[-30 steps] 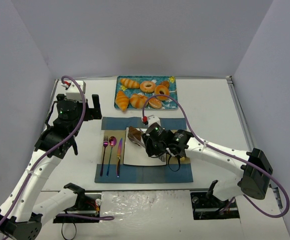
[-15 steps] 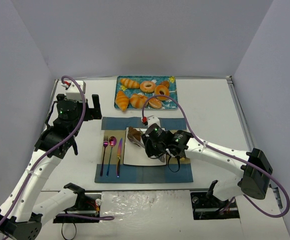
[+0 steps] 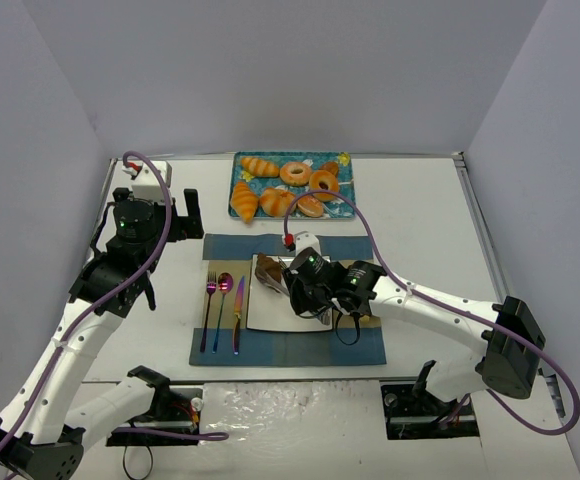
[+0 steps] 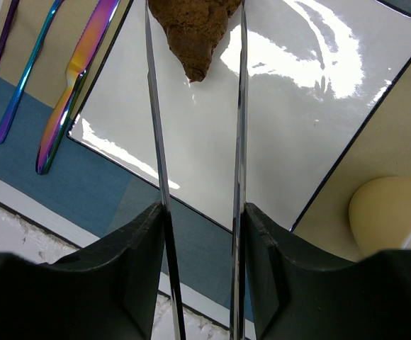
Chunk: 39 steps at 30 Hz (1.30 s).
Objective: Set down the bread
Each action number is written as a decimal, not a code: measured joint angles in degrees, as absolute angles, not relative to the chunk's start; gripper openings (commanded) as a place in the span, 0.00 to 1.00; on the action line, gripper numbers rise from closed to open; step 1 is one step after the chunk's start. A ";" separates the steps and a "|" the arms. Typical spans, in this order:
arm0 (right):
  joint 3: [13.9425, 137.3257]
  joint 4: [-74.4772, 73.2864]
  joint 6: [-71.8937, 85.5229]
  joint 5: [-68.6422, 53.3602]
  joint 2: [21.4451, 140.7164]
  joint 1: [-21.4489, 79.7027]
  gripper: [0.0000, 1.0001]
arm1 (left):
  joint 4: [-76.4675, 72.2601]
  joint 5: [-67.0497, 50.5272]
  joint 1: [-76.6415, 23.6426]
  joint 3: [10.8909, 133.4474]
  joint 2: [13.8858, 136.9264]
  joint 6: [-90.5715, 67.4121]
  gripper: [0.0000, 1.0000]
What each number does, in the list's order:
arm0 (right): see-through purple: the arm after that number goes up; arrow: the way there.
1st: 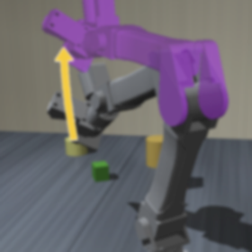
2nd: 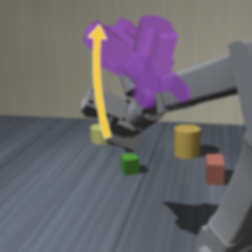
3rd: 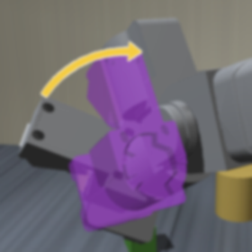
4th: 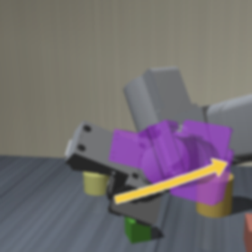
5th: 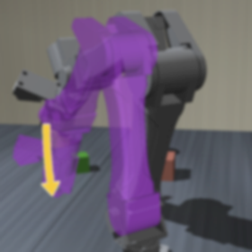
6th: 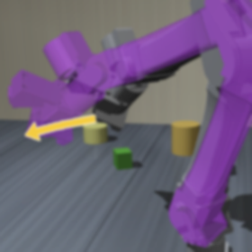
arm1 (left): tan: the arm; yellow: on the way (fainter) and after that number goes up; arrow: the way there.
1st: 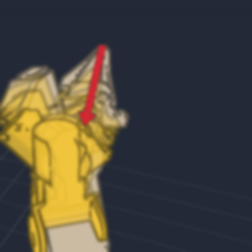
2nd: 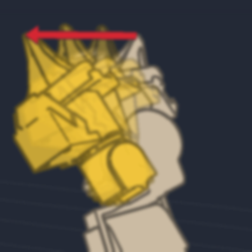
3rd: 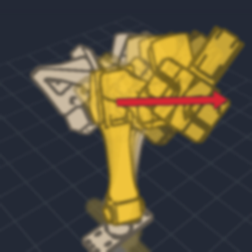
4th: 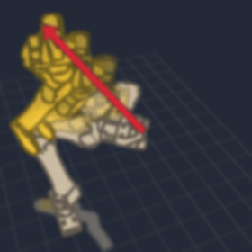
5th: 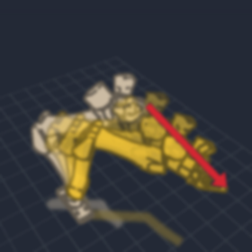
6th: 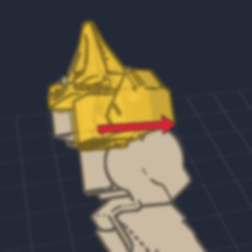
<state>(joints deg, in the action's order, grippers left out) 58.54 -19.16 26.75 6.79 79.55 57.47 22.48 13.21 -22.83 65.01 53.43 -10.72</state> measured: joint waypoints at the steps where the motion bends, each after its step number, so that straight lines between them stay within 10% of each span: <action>1: 58.54 -19.16 26.79 6.82 79.55 57.47 0.42 | 22.48 13.20 -22.83 65.01 53.43 -10.70 0.97; 39: 59.39 -21.80 26.94 7.64 80.60 58.54 0.52 | 22.48 13.21 -22.83 65.01 53.43 -10.68 0.97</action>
<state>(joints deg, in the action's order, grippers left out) 59.39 -21.80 26.94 7.64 80.60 58.54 22.48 13.21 -22.83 65.01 53.43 -10.68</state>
